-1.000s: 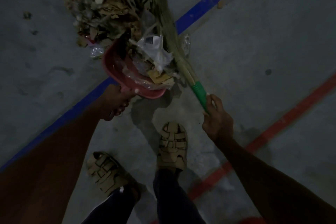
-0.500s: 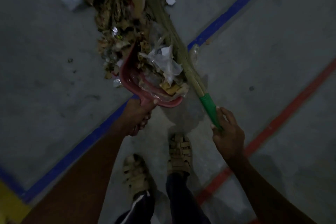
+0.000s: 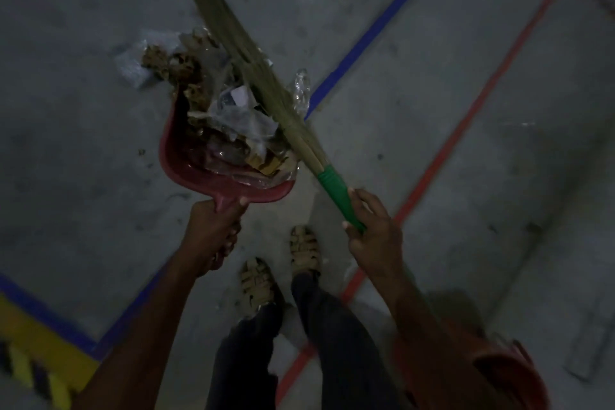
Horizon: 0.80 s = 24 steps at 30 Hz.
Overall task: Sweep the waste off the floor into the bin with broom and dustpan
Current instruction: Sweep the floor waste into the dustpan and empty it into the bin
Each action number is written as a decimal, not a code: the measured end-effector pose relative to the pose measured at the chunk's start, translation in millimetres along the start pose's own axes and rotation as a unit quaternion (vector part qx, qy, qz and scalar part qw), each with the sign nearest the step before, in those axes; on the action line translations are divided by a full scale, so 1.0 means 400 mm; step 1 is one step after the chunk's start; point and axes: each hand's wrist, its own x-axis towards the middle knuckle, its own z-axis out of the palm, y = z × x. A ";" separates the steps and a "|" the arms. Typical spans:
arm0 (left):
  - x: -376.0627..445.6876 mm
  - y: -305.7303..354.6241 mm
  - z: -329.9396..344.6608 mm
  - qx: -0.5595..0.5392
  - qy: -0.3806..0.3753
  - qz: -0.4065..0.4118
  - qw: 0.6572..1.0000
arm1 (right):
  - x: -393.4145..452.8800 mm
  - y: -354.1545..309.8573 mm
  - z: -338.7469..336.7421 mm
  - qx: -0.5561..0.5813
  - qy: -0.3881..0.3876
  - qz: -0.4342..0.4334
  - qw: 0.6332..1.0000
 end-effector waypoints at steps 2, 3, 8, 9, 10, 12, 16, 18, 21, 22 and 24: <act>-0.122 0.028 -0.008 0.000 -0.003 -0.010 1.000 | -0.064 -0.061 -0.084 -0.007 -0.003 -0.007 1.000; -0.182 0.044 -0.011 0.005 -0.002 -0.012 1.000 | -0.092 -0.089 -0.121 -0.014 -0.006 -0.009 1.000; -0.449 0.110 -0.047 -0.014 0.001 0.001 1.000 | -0.232 -0.239 -0.297 -0.016 0.008 -0.030 0.999; -0.490 0.121 -0.057 -0.026 -0.001 0.007 1.000 | -0.253 -0.270 -0.328 -0.012 0.014 -0.033 0.999; -0.525 0.130 -0.066 -0.038 -0.003 0.013 0.999 | -0.269 -0.297 -0.354 -0.009 0.019 -0.038 0.999; -0.584 0.148 -0.080 -0.064 -0.003 0.020 0.998 | -0.290 -0.336 -0.397 -0.005 0.022 -0.045 0.999; -0.667 0.188 -0.102 -0.079 -0.002 0.036 0.996 | -0.315 -0.397 -0.461 0.033 0.029 -0.050 0.998; -0.706 0.218 -0.113 -0.074 -0.003 0.045 0.996 | -0.316 -0.432 -0.492 0.082 0.032 -0.030 0.996; -0.755 0.264 -0.123 -0.061 0.007 0.046 0.997 | -0.299 -0.471 -0.541 0.132 0.017 -0.013 0.991; -0.767 0.278 -0.120 -0.049 0.019 0.045 0.998 | -0.290 -0.479 -0.561 0.136 0.015 -0.019 0.990; -0.786 0.310 -0.110 -0.036 0.038 0.056 0.997 | -0.276 -0.486 -0.598 0.133 0.018 -0.038 0.990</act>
